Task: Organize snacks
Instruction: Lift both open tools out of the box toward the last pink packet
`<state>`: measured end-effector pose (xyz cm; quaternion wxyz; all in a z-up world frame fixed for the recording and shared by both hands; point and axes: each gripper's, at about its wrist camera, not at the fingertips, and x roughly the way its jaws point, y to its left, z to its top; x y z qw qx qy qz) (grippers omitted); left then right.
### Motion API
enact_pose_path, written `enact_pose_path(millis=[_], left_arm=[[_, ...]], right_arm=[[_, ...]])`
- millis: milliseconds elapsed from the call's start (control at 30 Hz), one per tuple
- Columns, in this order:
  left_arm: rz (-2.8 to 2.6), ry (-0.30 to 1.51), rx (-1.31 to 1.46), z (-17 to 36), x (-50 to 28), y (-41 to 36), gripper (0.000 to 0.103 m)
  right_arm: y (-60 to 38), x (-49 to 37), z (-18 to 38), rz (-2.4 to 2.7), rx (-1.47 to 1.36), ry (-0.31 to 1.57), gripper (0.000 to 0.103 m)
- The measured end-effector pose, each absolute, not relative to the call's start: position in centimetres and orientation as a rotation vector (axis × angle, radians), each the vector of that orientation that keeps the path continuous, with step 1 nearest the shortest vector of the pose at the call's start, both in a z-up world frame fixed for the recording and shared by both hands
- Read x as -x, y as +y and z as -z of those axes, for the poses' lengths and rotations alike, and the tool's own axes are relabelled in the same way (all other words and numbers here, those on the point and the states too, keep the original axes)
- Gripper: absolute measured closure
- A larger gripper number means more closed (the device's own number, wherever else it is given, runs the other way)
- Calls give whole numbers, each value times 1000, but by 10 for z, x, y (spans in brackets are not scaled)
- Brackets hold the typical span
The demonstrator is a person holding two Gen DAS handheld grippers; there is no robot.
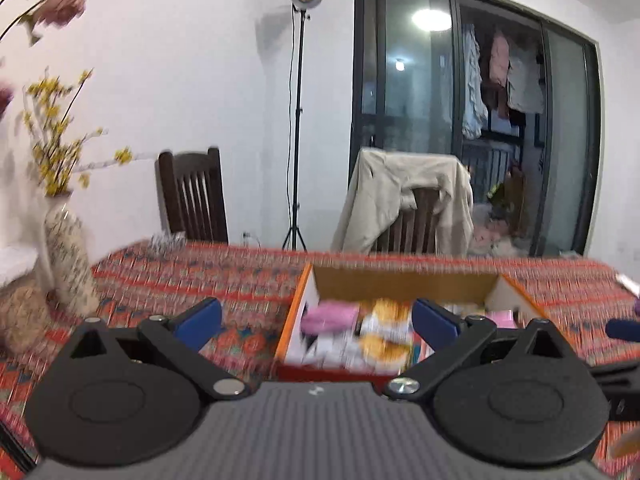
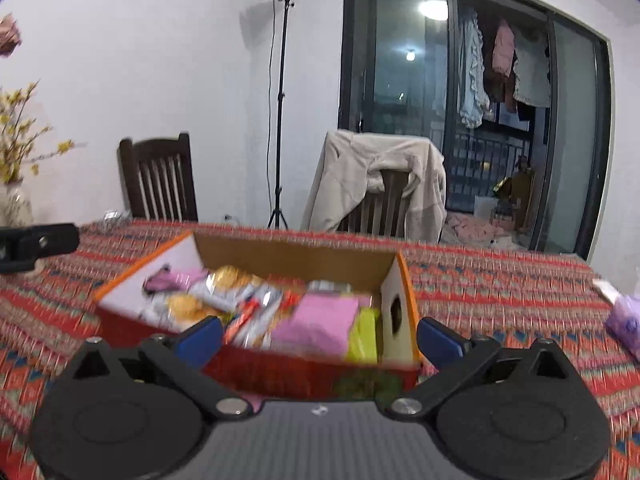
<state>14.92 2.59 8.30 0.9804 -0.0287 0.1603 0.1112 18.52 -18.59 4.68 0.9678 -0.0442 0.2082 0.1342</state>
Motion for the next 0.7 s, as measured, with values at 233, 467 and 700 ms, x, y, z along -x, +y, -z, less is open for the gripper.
enact_pose_path(millis=[233,467,700], left_arm=[[-169,417,47,-41,-102,35,0],[-121,457,60,-12,-89,43,0],[-100,519,40,11,-98,36,0]], right_arm=[[-187,-142,-8,-297,81,547,0],[-179,-125,9,-343,68,610,0],[-158,-141,39,-311,103,710,0]])
